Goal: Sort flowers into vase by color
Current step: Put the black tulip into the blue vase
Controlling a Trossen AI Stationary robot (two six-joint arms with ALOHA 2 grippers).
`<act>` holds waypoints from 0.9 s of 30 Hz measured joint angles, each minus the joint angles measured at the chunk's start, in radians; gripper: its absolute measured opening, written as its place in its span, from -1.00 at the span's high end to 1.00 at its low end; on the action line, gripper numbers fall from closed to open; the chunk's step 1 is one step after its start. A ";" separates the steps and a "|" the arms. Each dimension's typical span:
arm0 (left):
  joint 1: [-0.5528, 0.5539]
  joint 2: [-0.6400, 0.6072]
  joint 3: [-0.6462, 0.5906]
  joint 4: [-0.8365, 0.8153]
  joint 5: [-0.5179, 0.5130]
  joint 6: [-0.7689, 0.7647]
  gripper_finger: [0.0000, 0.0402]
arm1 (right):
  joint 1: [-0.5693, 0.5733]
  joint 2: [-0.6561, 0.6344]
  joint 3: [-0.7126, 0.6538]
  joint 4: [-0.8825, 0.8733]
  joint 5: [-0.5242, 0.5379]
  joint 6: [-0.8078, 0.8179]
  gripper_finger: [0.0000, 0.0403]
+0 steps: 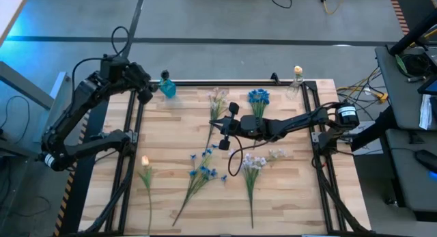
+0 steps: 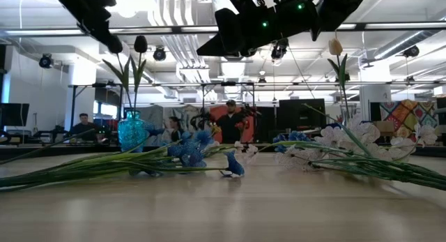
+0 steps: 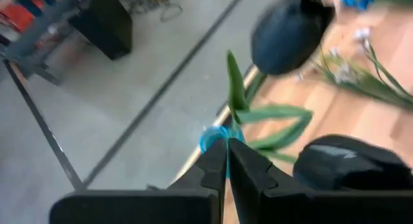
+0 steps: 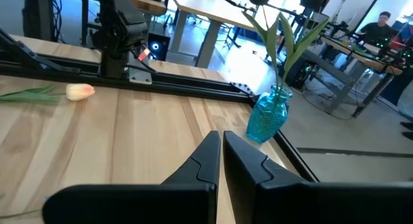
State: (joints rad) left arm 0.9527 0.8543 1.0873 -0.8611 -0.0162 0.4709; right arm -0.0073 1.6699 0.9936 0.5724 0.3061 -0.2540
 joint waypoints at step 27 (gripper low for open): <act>0.000 0.192 -0.088 0.269 0.245 -0.114 1.00 | 0.000 0.000 0.000 -0.045 0.008 -0.034 0.94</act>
State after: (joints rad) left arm 0.9527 1.0466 0.9989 -0.5920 0.2285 0.3568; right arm -0.0071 1.6699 0.9936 0.5271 0.3145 -0.2882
